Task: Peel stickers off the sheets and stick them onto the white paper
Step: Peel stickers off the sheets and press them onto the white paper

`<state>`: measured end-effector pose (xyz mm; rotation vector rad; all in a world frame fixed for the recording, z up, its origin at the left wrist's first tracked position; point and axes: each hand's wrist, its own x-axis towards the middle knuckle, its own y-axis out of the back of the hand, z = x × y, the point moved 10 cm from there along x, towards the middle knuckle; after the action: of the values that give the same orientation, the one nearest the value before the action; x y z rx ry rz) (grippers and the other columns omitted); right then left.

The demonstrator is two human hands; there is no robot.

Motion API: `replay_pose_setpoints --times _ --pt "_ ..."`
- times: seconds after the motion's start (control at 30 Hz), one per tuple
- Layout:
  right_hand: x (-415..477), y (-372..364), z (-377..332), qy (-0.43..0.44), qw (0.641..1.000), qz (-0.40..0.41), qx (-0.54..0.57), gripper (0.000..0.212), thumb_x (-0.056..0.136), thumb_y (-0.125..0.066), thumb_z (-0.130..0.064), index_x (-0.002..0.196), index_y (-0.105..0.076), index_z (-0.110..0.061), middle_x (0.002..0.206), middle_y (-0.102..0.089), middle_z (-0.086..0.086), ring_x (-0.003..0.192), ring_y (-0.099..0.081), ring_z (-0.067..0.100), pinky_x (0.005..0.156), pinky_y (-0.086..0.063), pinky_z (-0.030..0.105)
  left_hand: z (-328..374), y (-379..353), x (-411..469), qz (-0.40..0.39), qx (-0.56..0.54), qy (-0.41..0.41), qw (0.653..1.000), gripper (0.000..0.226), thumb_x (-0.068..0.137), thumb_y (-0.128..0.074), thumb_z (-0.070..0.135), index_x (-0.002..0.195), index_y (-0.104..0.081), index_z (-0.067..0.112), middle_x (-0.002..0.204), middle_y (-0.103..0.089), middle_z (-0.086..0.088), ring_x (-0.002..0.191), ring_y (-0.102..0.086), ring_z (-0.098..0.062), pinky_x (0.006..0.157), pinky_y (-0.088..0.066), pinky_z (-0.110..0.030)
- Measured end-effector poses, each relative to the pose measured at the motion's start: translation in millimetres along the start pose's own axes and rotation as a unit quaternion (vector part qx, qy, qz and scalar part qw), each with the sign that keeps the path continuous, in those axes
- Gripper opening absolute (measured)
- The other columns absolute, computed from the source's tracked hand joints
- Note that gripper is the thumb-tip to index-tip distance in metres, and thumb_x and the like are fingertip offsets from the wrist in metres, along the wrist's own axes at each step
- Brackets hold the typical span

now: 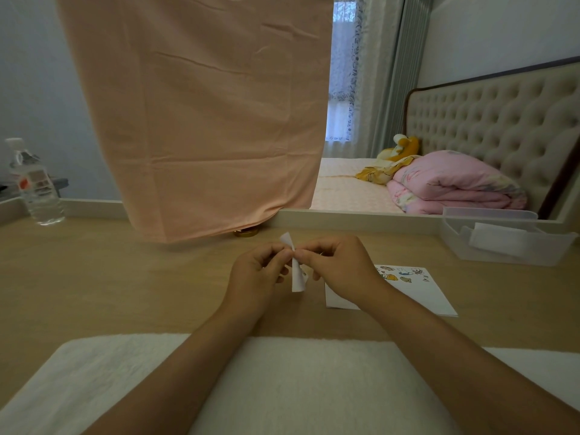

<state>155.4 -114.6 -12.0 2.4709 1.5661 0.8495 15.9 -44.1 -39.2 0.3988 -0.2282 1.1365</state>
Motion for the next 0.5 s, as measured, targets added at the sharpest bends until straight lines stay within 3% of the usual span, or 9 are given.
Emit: replay_pose_setpoints --times 0.13,0.23,0.37,0.5 --pt "0 -1 2 -0.012 1.0 0.007 0.001 0.01 0.091 -0.073 -0.019 0.093 -0.082 -0.023 0.085 -0.077 -0.009 0.06 -0.062 -0.004 0.064 -0.051 0.023 2 0 0 0.0 0.018 -0.014 1.0 0.016 0.099 -0.059 0.02 0.095 -0.075 0.025 0.087 -0.073 0.007 0.078 -0.066 -0.009 0.067 -0.056 -0.018" --pt "-1 -1 1 0.004 0.998 0.027 -0.061 0.01 0.092 -0.072 -0.025 0.092 -0.082 -0.028 0.083 -0.075 -0.013 0.063 -0.062 -0.002 0.064 -0.05 0.024 2 -3 0 -0.006 0.021 -0.016 1.0 0.015 0.099 -0.059 0.02 0.098 -0.074 0.02 0.09 -0.074 0.006 0.081 -0.069 -0.009 0.071 -0.059 -0.024" --pt "-7 2 -18 0.085 0.976 0.065 -0.188 0.012 0.092 -0.069 -0.032 0.097 -0.079 -0.029 0.087 -0.074 -0.016 0.065 -0.058 -0.002 0.064 -0.045 0.016 2 -7 -2 -0.01 -0.014 -0.005 1.0 0.015 0.099 -0.059 0.018 0.096 -0.073 0.014 0.093 -0.074 0.003 0.085 -0.071 -0.008 0.074 -0.061 -0.028" --pt "-16 -5 -37 0.187 0.928 0.08 -0.311 0.008 0.093 -0.068 -0.029 0.096 -0.075 -0.028 0.087 -0.071 -0.014 0.061 -0.046 -0.006 0.061 -0.033 0.008 3 -10 -4 -0.013 -0.053 0.009 0.998 0.02 0.099 -0.06 0.021 0.091 -0.074 0.01 0.091 -0.074 0.001 0.085 -0.072 -0.011 0.075 -0.062 -0.031"
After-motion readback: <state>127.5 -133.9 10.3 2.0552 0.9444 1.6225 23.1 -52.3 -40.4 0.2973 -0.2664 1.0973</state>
